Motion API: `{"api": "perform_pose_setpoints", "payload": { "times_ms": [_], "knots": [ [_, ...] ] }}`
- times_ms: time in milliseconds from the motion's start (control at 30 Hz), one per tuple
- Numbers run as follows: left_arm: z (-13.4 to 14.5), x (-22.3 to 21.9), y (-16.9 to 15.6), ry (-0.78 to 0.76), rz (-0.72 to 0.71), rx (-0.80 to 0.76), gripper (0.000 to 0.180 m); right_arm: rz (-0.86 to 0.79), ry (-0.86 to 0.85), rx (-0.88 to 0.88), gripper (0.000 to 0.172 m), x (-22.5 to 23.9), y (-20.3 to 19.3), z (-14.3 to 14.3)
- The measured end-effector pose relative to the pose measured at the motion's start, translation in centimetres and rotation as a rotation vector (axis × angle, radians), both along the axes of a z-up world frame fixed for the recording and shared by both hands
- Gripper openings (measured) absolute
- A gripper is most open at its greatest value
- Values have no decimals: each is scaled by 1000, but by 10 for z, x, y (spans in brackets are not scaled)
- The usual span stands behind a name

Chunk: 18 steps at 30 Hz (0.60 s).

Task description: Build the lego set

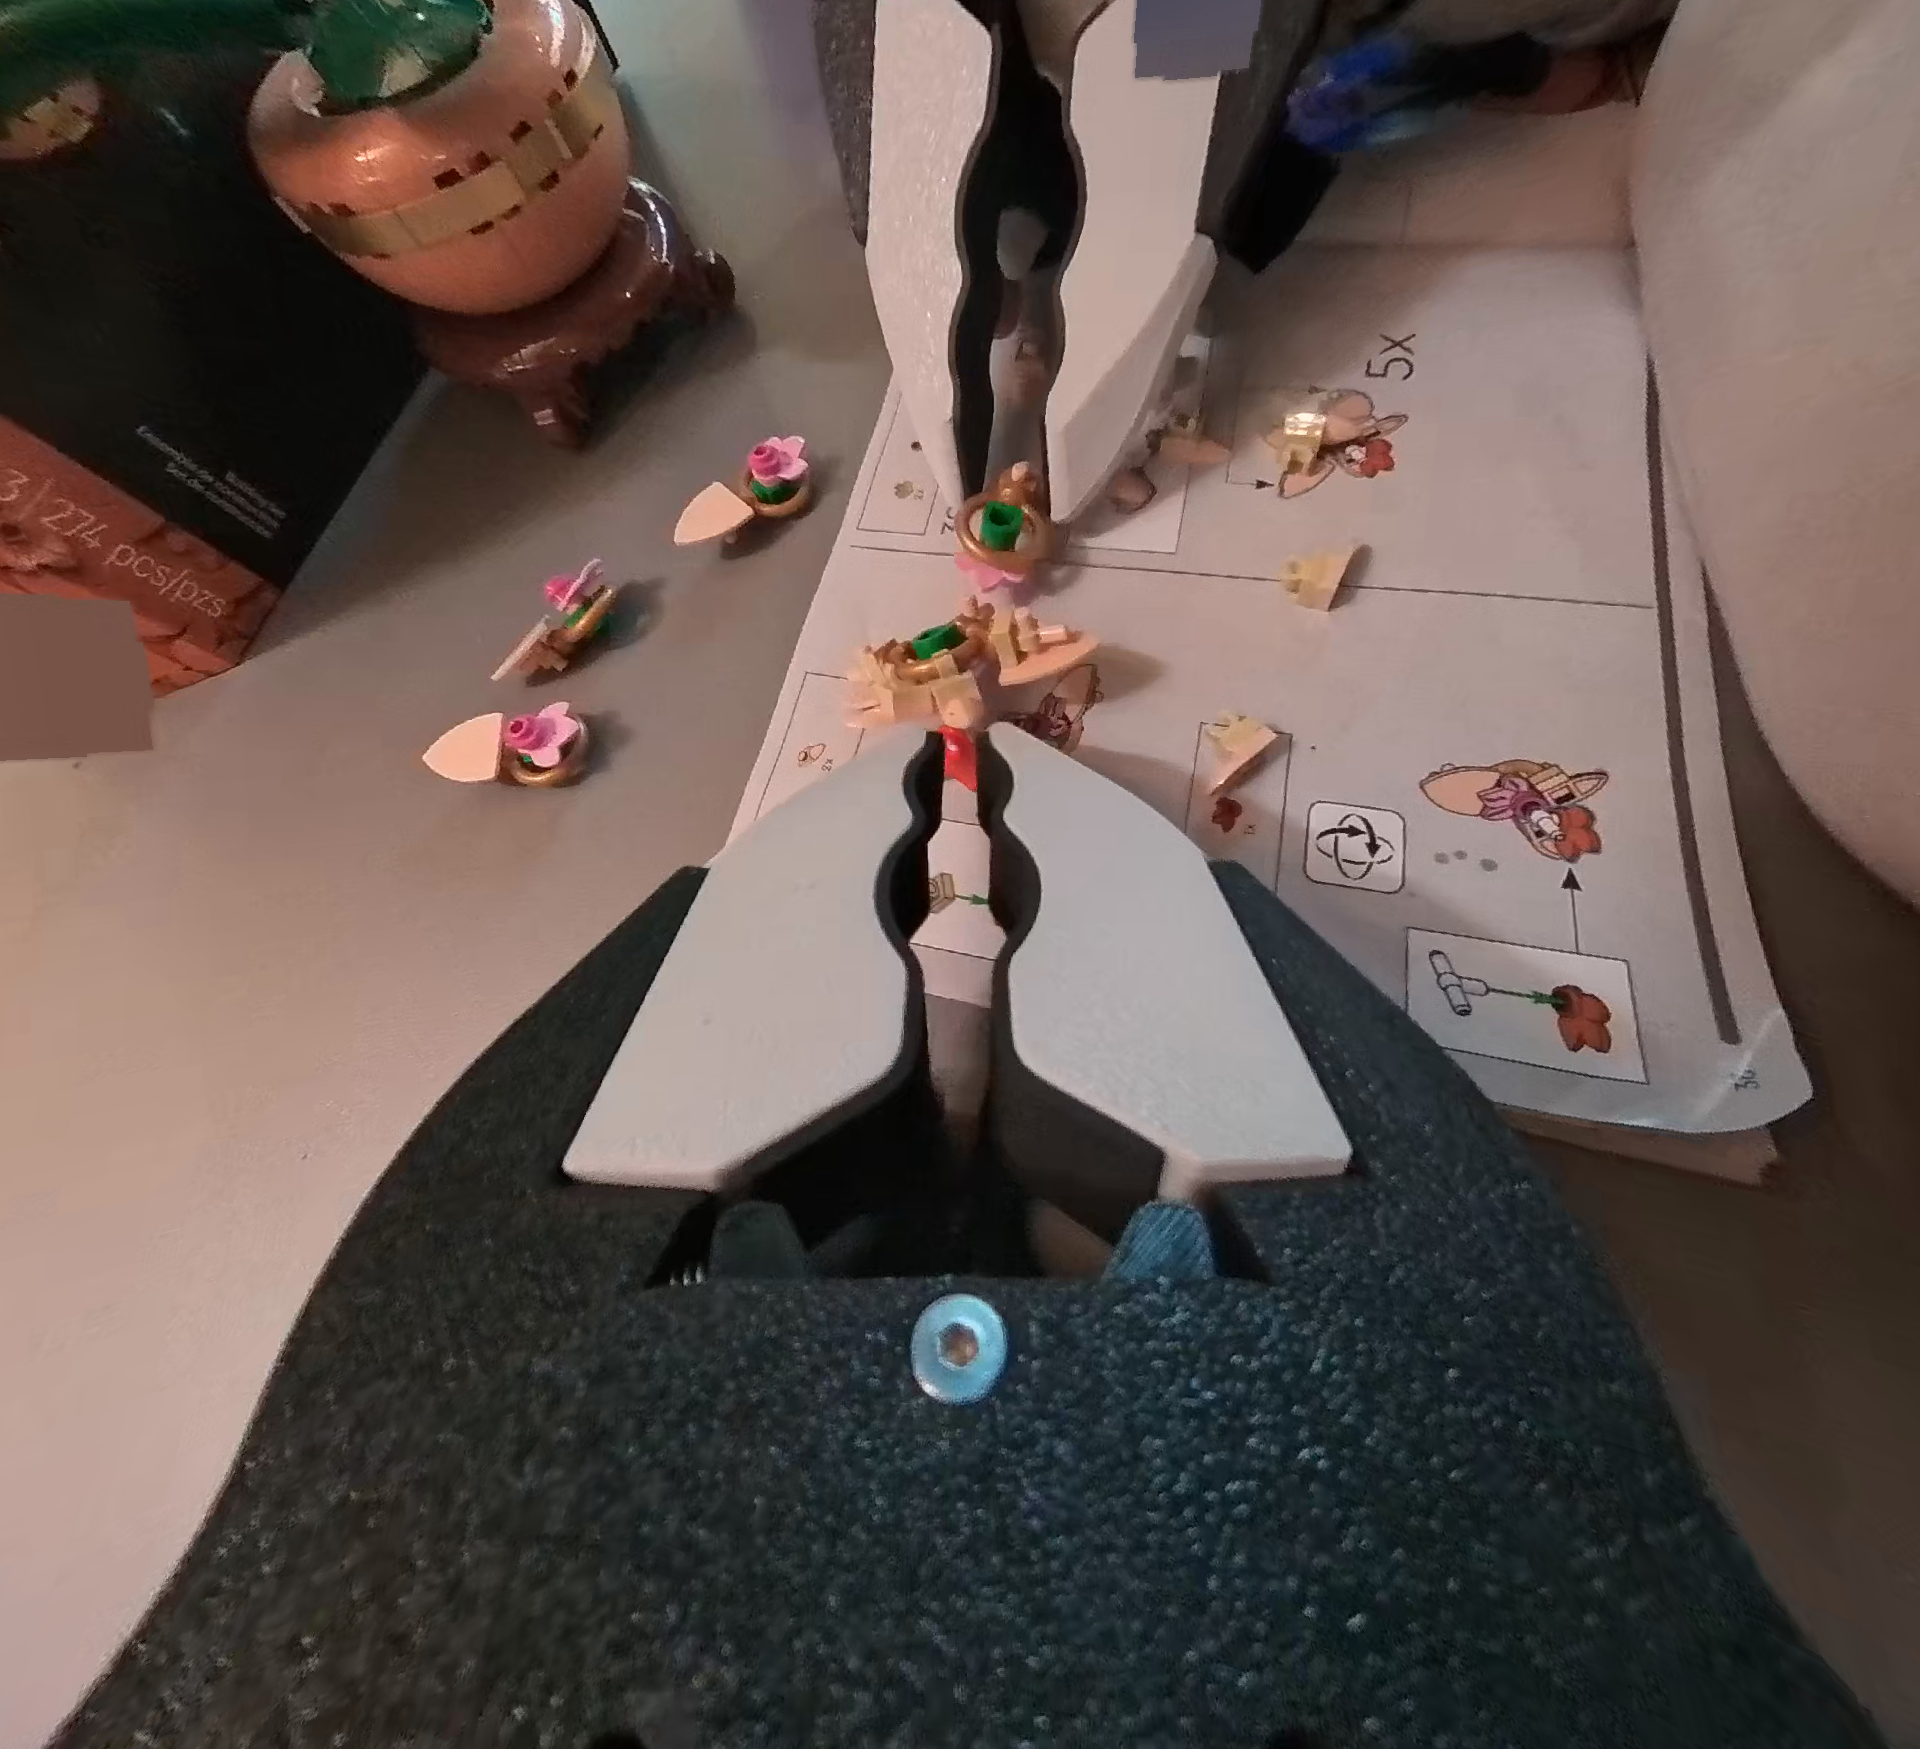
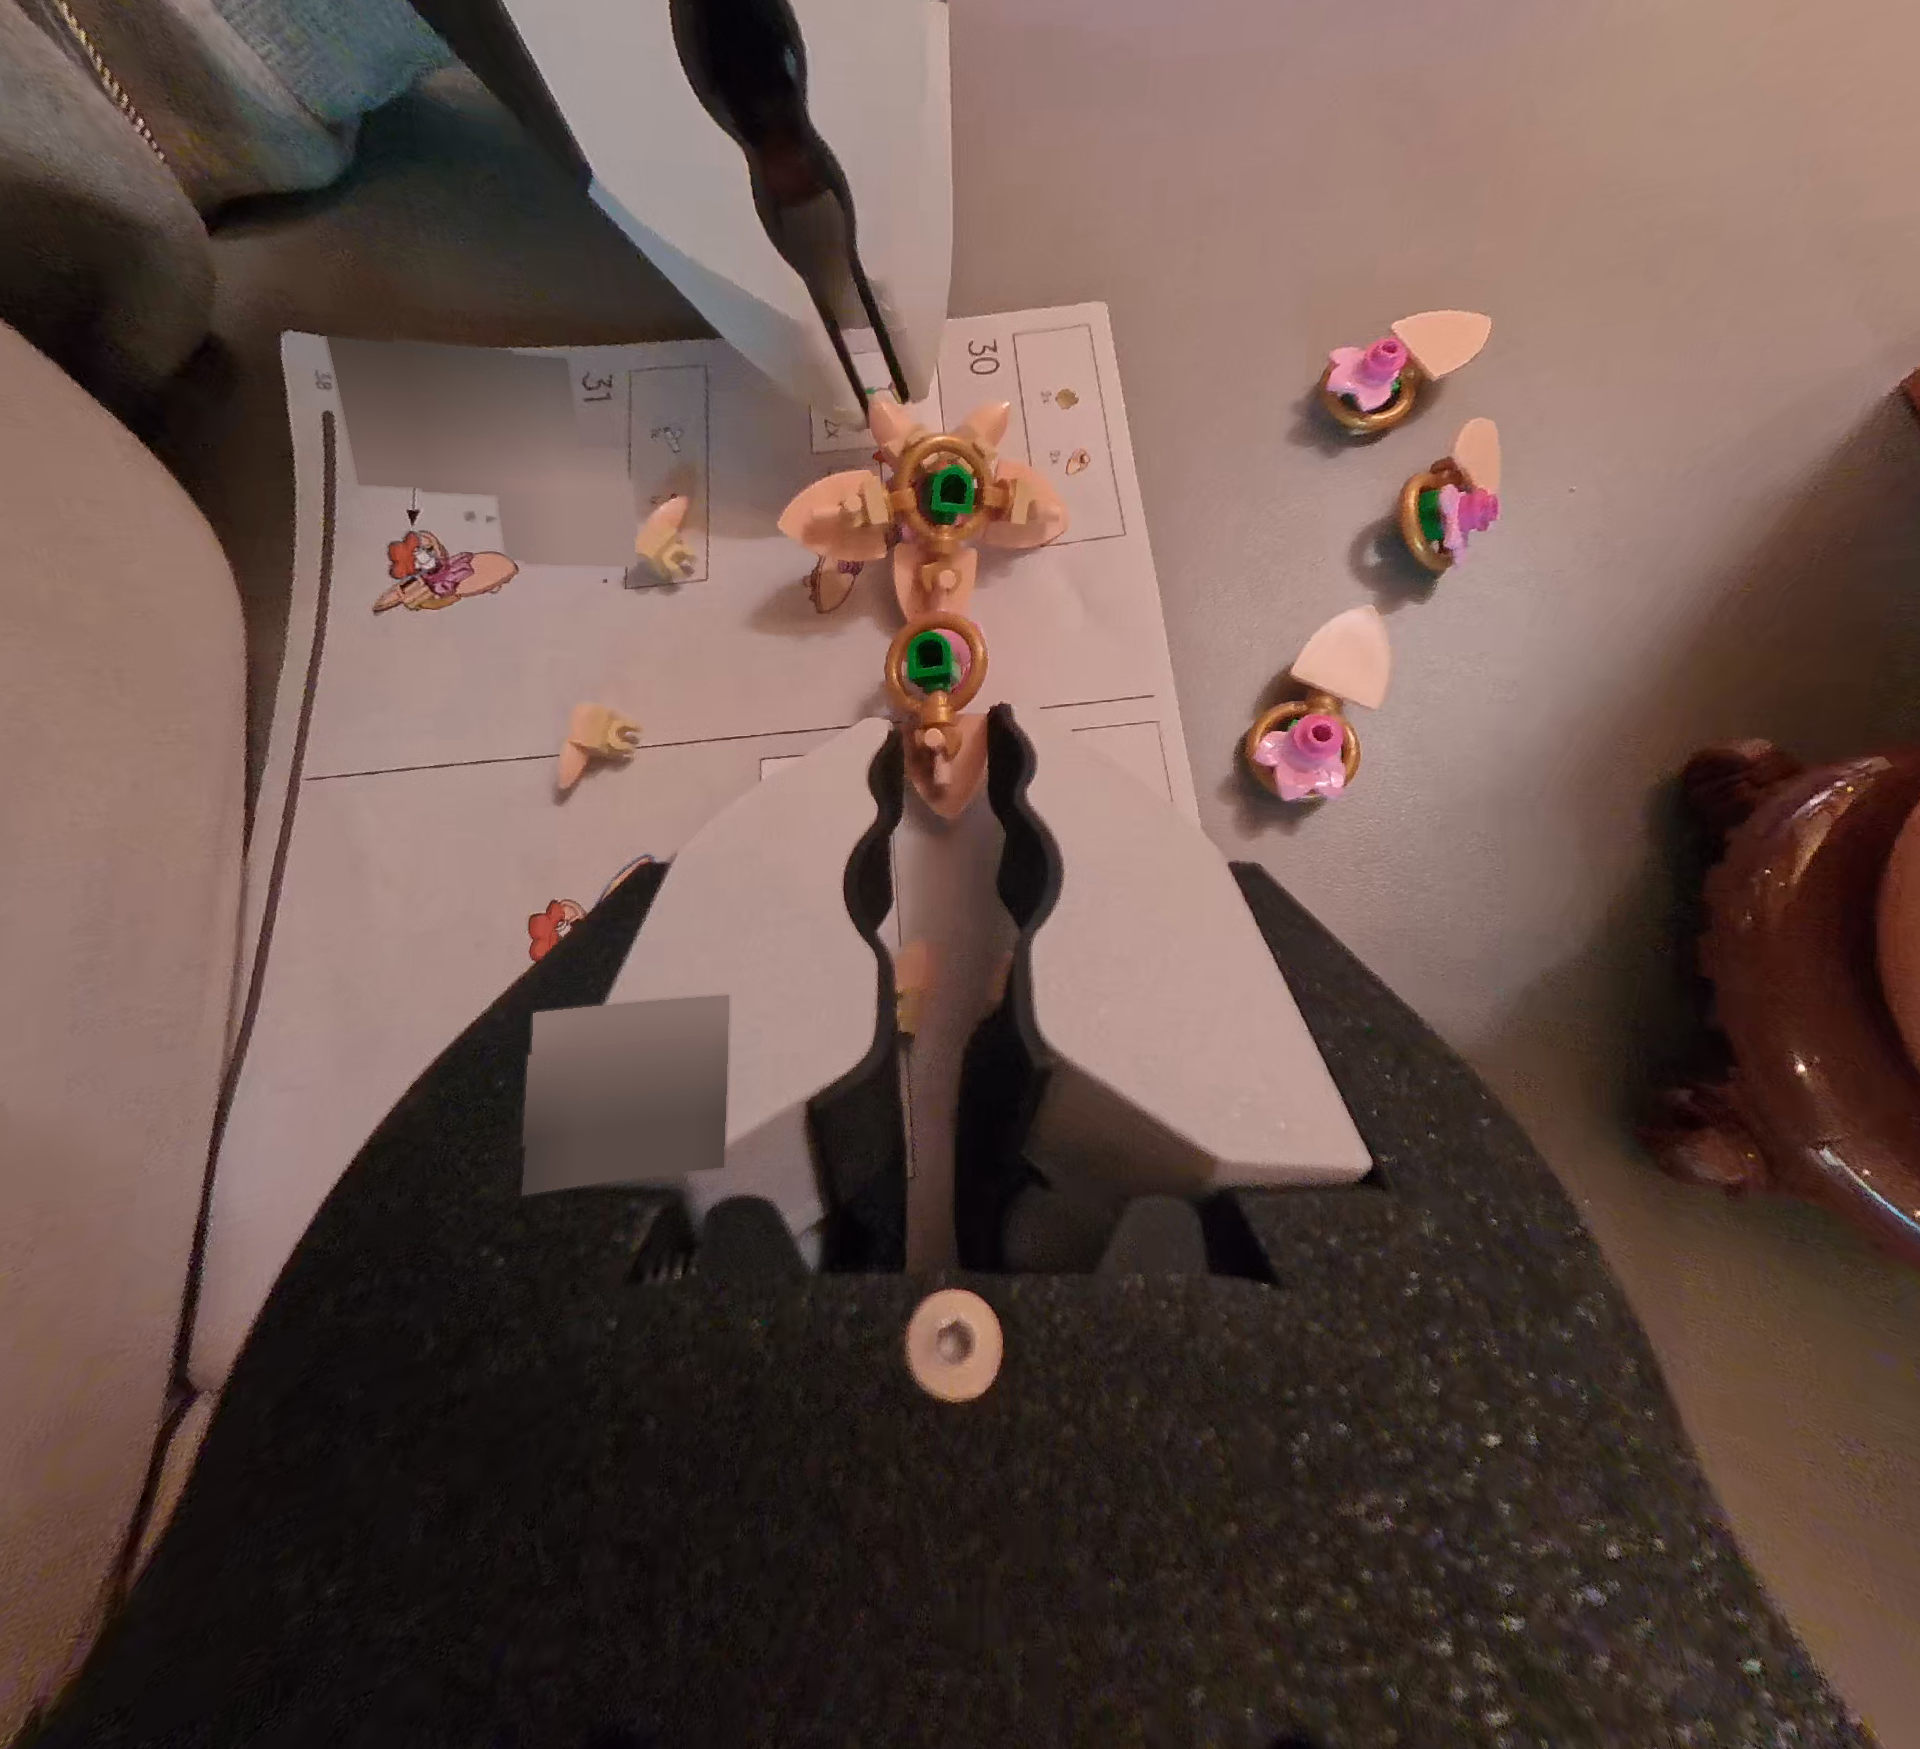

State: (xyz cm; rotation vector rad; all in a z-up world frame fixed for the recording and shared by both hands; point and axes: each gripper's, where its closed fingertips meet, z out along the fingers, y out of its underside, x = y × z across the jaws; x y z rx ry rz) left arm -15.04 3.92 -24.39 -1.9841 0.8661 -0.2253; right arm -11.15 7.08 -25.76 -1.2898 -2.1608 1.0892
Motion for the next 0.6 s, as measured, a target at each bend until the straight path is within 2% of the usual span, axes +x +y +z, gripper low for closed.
{"api": "perform_pose_setpoints", "payload": {
  "times_ms": [200,367,467,533,600],
  "knots": [
    [-2,0,-1,11,-3,-11,7,-30,8,-68,14,-1,3,5],
    [0,-1,-2,-2,0,-1,10,-72,53,-252,14,-2,7,24],
    [14,-5,-1,-67,31,54,13,-87,119,-547,14,-2,8,55],
    [32,-12,3,-151,85,138,13,-49,180,-851,14,4,9,88],
    [64,-14,7,-297,125,292,14,55,256,-1220,14,17,15,129]
  ]
}}
